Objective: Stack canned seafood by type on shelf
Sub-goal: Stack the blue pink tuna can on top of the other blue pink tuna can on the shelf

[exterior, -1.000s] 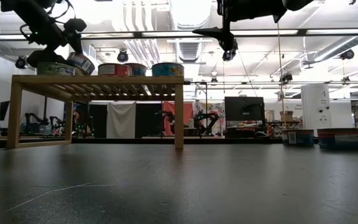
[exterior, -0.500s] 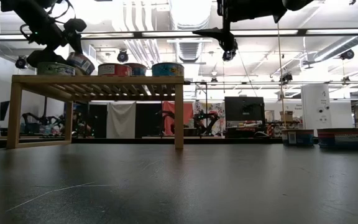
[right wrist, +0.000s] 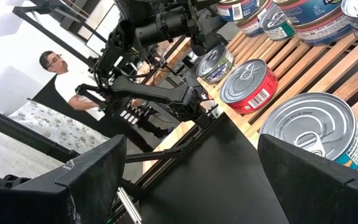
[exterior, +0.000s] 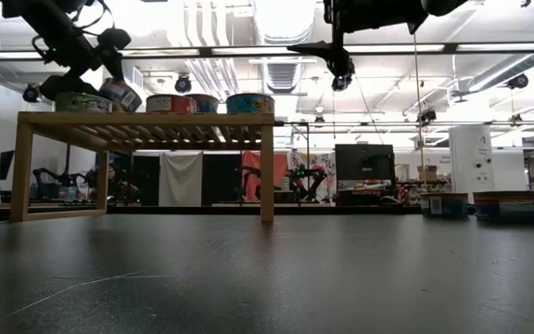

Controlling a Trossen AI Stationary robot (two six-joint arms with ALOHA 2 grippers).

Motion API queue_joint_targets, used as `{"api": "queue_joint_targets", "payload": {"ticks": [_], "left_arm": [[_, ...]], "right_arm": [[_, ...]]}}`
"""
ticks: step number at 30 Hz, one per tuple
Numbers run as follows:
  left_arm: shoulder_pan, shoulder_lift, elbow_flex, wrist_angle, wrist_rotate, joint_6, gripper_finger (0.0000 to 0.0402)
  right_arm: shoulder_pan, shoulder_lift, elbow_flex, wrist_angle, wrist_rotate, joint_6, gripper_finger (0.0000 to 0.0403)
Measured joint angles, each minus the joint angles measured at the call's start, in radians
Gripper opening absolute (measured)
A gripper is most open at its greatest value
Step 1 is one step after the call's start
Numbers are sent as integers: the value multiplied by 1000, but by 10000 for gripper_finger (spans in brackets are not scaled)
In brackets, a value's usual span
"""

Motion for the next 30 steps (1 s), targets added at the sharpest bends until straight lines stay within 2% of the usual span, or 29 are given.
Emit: {"api": "queue_joint_targets", "payload": {"ticks": [15,30], "left_arm": [[0,51,0,6,10,21,222],[0,47,0,6,20,23,222]], "right_arm": [[0,0,0,0,0,0,354],[-1,0,0,0,8,-1,354]]}}
